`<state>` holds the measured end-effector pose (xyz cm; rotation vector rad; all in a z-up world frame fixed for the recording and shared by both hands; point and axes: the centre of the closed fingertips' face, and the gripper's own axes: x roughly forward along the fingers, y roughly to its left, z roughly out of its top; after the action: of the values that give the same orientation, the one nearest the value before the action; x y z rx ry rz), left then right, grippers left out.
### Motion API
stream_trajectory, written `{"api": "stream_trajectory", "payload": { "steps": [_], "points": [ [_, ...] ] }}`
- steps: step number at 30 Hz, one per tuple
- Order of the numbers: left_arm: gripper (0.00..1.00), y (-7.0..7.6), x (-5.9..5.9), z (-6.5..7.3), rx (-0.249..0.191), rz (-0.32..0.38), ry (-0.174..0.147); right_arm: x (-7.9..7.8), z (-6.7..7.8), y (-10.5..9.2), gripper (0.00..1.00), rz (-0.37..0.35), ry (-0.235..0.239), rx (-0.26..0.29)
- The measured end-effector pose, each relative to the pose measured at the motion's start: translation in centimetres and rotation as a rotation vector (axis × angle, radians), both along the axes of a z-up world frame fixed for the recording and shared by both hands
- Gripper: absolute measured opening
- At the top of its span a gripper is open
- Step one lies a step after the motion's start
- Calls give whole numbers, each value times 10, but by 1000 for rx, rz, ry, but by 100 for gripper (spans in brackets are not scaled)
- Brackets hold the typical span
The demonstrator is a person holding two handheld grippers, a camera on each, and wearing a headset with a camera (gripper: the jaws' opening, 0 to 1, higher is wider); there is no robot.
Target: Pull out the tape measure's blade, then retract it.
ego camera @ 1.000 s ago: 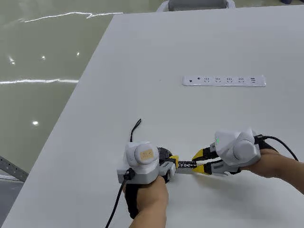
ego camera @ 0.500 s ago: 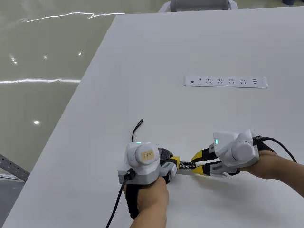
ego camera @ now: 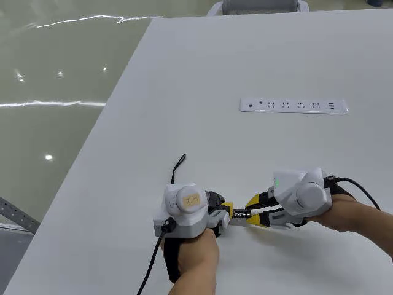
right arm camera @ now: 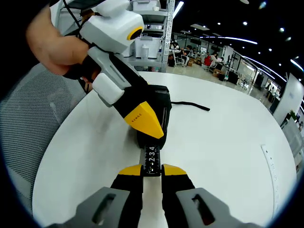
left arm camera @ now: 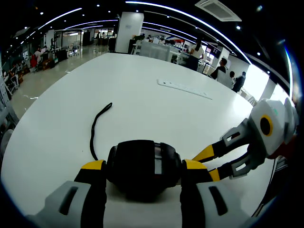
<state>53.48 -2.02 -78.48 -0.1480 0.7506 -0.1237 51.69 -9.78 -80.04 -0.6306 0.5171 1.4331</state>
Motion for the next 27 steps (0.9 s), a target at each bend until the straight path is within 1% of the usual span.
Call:
{"api": "stream_trajectory", "payload": {
  "steps": [27],
  "points": [
    [60,0,0,0,-4,-3,-1,0,-1,12,13,0,2,3]
  ]
}}
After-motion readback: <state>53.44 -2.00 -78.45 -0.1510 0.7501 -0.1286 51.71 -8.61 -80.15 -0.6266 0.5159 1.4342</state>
